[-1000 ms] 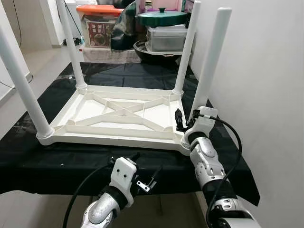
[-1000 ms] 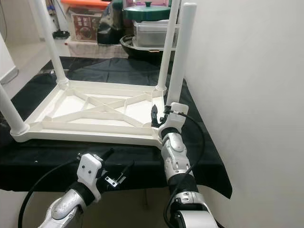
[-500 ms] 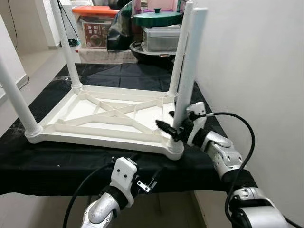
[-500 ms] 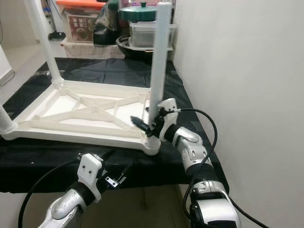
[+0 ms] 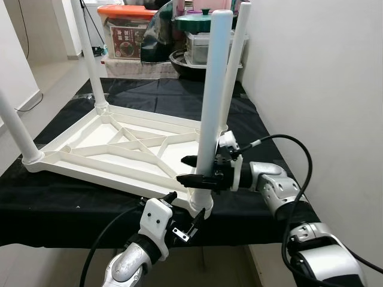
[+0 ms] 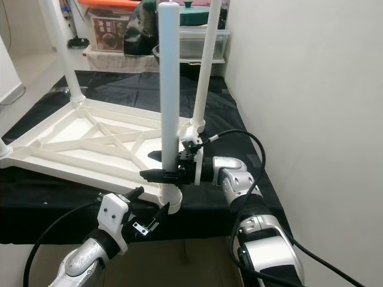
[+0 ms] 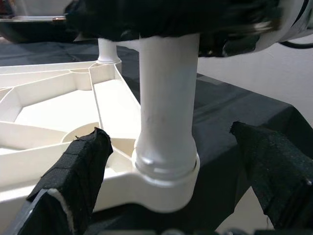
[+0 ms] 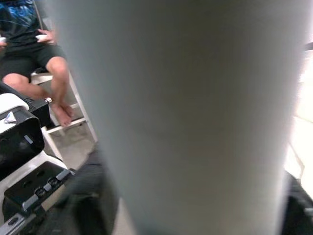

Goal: Building children table

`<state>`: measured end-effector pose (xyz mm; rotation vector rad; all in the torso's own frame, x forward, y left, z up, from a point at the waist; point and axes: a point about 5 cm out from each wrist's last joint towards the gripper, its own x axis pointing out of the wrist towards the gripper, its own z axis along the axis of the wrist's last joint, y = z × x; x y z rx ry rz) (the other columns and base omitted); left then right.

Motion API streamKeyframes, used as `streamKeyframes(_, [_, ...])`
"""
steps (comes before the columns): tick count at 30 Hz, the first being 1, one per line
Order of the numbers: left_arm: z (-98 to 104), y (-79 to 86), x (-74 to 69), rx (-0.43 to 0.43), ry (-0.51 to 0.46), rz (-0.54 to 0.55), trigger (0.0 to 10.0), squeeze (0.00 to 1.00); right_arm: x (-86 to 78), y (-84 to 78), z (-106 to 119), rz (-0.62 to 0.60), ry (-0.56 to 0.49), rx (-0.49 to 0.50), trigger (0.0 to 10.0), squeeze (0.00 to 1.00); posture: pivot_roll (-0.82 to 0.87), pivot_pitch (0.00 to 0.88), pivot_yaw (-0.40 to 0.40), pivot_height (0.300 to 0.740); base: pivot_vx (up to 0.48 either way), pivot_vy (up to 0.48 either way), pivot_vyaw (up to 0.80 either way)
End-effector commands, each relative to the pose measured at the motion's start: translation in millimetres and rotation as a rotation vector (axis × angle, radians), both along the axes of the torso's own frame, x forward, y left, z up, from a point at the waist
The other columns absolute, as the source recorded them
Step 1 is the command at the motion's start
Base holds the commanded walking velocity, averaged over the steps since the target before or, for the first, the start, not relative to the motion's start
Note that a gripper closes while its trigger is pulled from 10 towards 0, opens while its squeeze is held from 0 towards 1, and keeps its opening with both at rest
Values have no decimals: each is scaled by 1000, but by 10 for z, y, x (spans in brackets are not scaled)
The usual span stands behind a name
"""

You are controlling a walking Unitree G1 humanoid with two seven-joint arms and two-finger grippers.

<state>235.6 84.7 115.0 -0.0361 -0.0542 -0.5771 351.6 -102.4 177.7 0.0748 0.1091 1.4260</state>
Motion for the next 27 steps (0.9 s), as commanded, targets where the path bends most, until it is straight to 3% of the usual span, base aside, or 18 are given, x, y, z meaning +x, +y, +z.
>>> streamKeyframes(1, [-9,-11,-21,-3,2,-6,10000,0,-11,77,-42,24,3,-28,0,0,75,0,-69,740,0,0,0])
streamKeyframes(4, [-16,-12,-25,-4,4,-8,10000,0,6,106,-197,-87,-23,-76,0,0,72,0,-67,740,0,0,0])
streamKeyframes(7, [-18,-12,-26,-4,5,-8,10000,0,13,108,-215,-115,-34,-78,0,0,72,0,-67,740,0,0,0])
streamKeyframes(8, [-17,-12,-24,-4,5,-9,10000,0,72,97,-221,-244,-38,-56,0,0,67,0,-66,740,0,0,0])
streamKeyframes(9, [-17,-12,-24,-4,5,-9,10000,0,72,97,-221,-244,-38,-56,0,0,67,0,-66,740,0,0,0])
streamKeyframes(10, [-16,-12,-23,-3,5,-10,10000,0,136,68,-221,-392,-45,-36,0,0,64,0,-63,740,0,0,0])
streamKeyframes(12, [-16,-12,-23,-3,5,-10,10000,0,136,68,-221,-392,-45,-36,0,0,64,0,-63,740,0,0,0])
streamKeyframes(13, [-15,-14,-22,-2,5,-12,10000,0,204,17,-229,-564,-21,-1,0,0,54,0,-62,740,0,0,0])
streamKeyframes(14, [-15,-14,-22,-2,5,-12,10000,0,204,17,-229,-564,-21,-1,0,0,54,0,-62,740,0,0,0])
streamKeyframes(15, [-14,-10,-19,-2,5,-11,10000,0,279,-69,-249,-781,8,9,0,0,40,0,-52,740,0,0,0])
streamKeyframes(16, [-14,-10,-19,-2,5,-11,10000,0,279,-69,-249,-781,8,9,0,0,40,0,-52,740,0,0,0])
streamKeyframes(17, [-14,-7,-12,0,6,-14,10000,0,335,-362,-336,-1354,74,11,0,0,39,3,-51,740,0,0,0])
streamKeyframes(18, [-14,-7,-12,0,6,-14,10000,0,335,-362,-336,-1354,74,11,0,0,39,3,-51,740,0,0,0])
streamKeyframes(19, [-15,-6,-10,0,6,-14,10000,0,309,-454,-370,-1522,94,8,0,0,39,3,-51,740,0,0,0])
streamKeyframes(20, [-15,-6,-10,0,6,-14,10000,0,309,-454,-370,-1522,94,8,0,0,39,3,-51,740,0,0,0])
streamKeyframes(21, [-14,-5,-7,1,6,-15,10000,0,265,-472,-410,-1629,130,26,0,0,41,2,-53,740,0,0,0])
streamKeyframes(24, [-12,-4,-5,1,6,-14,10000,0,228,-461,-437,-1690,153,33,0,0,41,3,-54,740,0,0,0])
streamKeyframes(27, [-9,-2,-2,4,3,-9,10000,0,182,-217,-522,-1751,268,88,0,0,53,10,-56,740,0,0,0])
